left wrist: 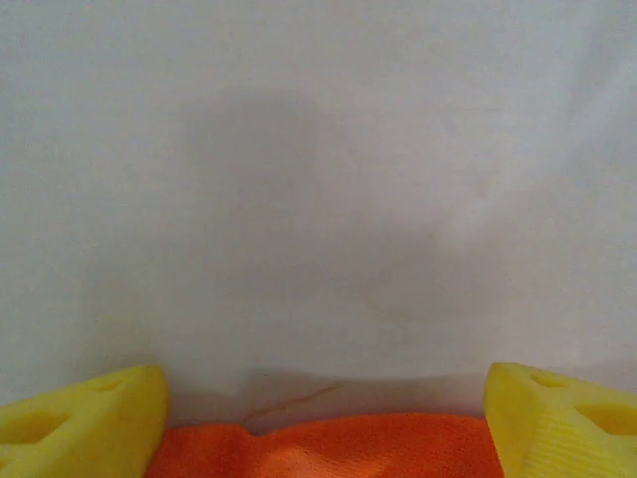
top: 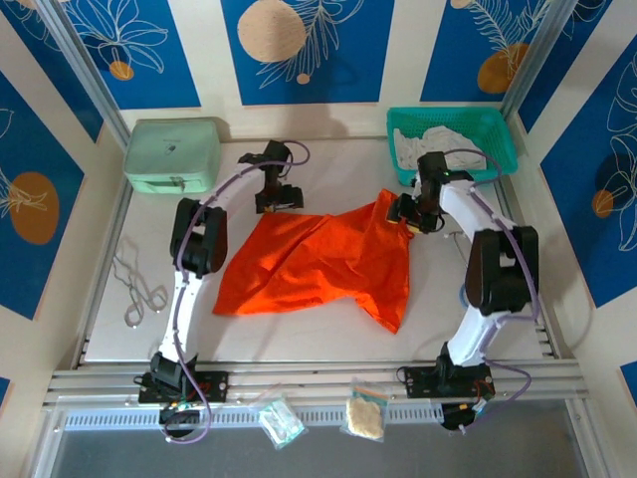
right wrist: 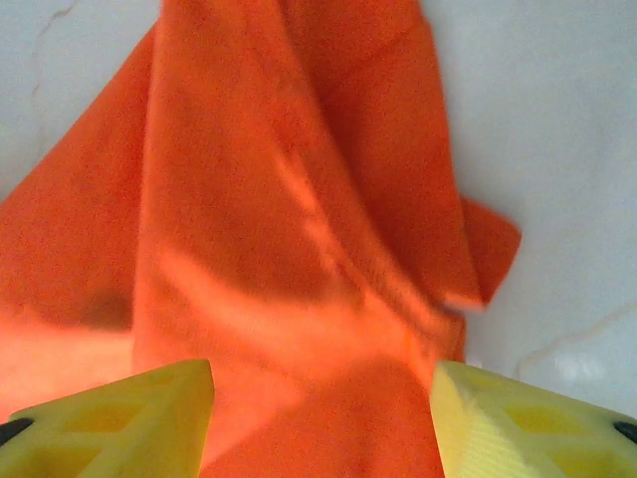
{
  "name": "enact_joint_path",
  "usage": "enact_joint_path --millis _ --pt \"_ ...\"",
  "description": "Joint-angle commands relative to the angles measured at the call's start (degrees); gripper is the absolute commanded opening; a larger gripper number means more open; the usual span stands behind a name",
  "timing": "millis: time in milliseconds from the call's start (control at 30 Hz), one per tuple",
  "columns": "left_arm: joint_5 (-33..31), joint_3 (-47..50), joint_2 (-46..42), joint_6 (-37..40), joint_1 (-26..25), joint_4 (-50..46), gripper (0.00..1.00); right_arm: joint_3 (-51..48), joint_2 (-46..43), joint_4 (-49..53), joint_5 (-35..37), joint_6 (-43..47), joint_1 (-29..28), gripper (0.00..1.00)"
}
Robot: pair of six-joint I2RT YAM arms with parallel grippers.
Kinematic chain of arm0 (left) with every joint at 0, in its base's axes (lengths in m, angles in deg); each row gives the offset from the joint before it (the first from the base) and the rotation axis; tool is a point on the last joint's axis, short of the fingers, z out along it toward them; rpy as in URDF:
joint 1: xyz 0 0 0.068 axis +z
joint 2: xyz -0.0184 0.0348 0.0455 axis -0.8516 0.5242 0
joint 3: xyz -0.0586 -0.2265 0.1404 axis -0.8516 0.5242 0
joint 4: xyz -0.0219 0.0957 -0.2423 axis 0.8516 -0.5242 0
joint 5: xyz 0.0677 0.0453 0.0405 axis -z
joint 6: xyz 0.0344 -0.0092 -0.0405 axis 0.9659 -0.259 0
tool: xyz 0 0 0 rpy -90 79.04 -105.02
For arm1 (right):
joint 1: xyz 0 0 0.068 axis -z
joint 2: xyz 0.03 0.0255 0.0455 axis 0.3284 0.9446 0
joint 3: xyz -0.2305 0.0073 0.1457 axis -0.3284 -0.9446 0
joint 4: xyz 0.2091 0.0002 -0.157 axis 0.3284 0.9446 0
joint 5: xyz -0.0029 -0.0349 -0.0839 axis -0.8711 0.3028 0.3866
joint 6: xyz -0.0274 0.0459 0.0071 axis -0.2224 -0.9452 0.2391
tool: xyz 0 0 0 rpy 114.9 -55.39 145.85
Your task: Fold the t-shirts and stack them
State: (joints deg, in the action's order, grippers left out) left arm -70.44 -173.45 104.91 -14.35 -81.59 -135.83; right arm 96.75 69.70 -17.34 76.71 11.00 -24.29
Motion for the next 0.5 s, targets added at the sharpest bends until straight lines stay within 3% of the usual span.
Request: enact_joint_path --millis 0,200,300,400,467 --pt "-0.4 -0.9 2.7 1.1 -1.5 -1.8 0.78 4.8 4.8 -2.7 -0.2 1.2 0.4 0.59" --pt "1.2 3.8 1.9 1.2 -3.7 -0.2 0.53 12.3 14.2 -2.1 -1.3 0.3 -0.6 0.55" --pt "1.4 7.8 -0.2 0.5 -4.2 1.8 0.29 13.9 16.9 -1.6 -0.9 -0.2 -1.6 0.49" --pt "-0.2 11.4 -3.4 -0.1 -4.2 3.3 0.05 14.4 17.8 -1.4 -1.1 -0.8 -2.2 0.29" --pt "-3.2 12.8 -6.1 -0.1 -4.1 3.1 0.0 14.3 17.0 -1.2 -1.0 -1.1 -2.5 0.08"
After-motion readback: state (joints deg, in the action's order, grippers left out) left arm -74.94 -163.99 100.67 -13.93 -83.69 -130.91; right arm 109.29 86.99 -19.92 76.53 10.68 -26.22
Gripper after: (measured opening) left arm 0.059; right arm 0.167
